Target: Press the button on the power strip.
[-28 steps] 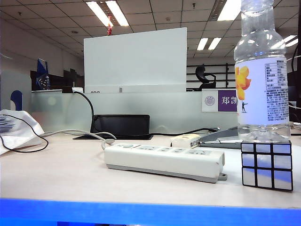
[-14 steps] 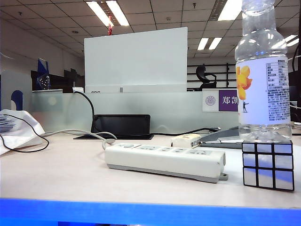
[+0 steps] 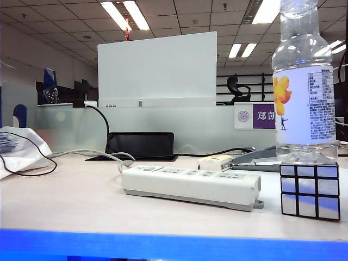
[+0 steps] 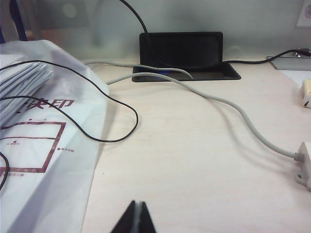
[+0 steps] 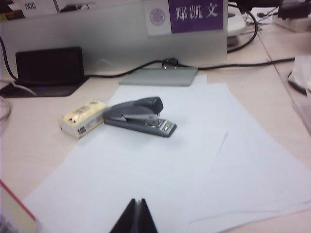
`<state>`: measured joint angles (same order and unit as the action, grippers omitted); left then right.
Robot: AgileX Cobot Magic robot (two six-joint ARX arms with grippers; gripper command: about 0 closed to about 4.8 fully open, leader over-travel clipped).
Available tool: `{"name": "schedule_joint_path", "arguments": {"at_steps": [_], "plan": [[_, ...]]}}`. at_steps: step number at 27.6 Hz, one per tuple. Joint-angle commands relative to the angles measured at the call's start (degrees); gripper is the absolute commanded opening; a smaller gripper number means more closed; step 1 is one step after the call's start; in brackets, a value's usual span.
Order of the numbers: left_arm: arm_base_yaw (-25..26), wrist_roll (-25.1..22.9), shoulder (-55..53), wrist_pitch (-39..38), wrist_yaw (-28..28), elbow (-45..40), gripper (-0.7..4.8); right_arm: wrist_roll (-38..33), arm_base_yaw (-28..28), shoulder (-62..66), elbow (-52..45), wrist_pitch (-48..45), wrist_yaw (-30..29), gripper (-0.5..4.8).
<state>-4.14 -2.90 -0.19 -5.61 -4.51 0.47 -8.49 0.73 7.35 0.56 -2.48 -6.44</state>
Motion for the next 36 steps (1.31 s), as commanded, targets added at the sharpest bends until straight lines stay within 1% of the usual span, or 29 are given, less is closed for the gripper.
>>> {"name": "schedule_joint_path", "arguments": {"at_steps": [1, 6, 12, 17, 29, 33, 36], "plan": [[-0.02, 0.13, 0.07, 0.37, 0.02, 0.04, -0.05, 0.13, 0.0, -0.39, -0.11, -2.51, 0.33, 0.0], [-0.02, 0.13, 0.07, 0.44, 0.02, 0.04, -0.05, -0.48, 0.02, -2.58, -0.11, -1.9, 0.28, 0.0], [-0.02, 0.13, 0.07, 0.48, 0.04, 0.04, -0.05, -0.52, 0.02, -7.48, -0.07, 1.95, 0.31, 0.0], [-0.02, 0.13, 0.07, 0.52, 0.85, 0.04, -0.05, -0.52, 0.04, -7.28, -0.04, 2.36, 0.33, 0.0], [-0.07, -0.07, 0.07, 0.55, 0.81, 0.07, -0.05, -0.48, 0.07, -7.28, -0.04, 2.69, 0.33, 0.0], [-0.09, 0.55, 0.07, 1.95, -0.83, 0.07, -0.05, -0.5, 0.2, -7.28, -0.04, 2.89, 0.09, 0.0], [-0.09, 0.07, 0.07, 2.6, -0.63, 0.07, -0.05, -0.48, 0.31, -7.28, -0.04, 2.75, 0.13, 0.0]]}}
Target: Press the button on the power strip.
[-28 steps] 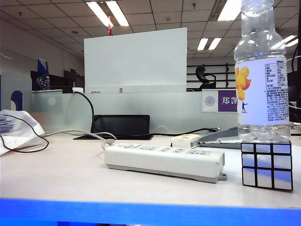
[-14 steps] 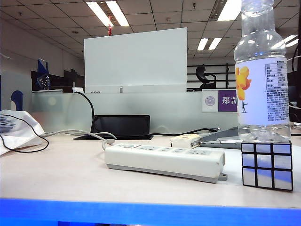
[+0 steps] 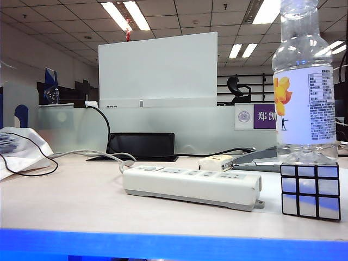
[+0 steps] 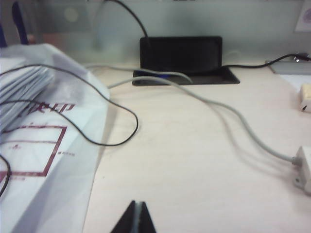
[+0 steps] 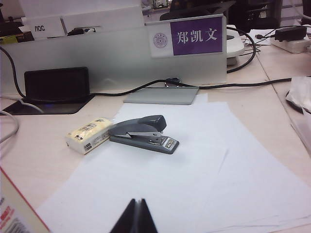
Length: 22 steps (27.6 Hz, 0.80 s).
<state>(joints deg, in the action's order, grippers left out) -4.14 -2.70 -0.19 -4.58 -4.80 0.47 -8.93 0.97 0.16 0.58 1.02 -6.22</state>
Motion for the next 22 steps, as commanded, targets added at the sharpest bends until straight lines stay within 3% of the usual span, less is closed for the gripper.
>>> {"name": "schedule_joint_path", "arguments": {"at_steps": [1, 22], "plan": [[-0.09, -0.26, 0.07, 1.49, -0.37, 0.07, -0.05, -0.04, 0.07, -0.09, -0.07, -0.72, -0.04, 0.0], [-0.09, -0.24, 0.07, -0.07, -0.5, 0.07, -0.05, -0.04, 0.07, -0.09, -0.07, -0.68, -0.07, 0.0]]}}
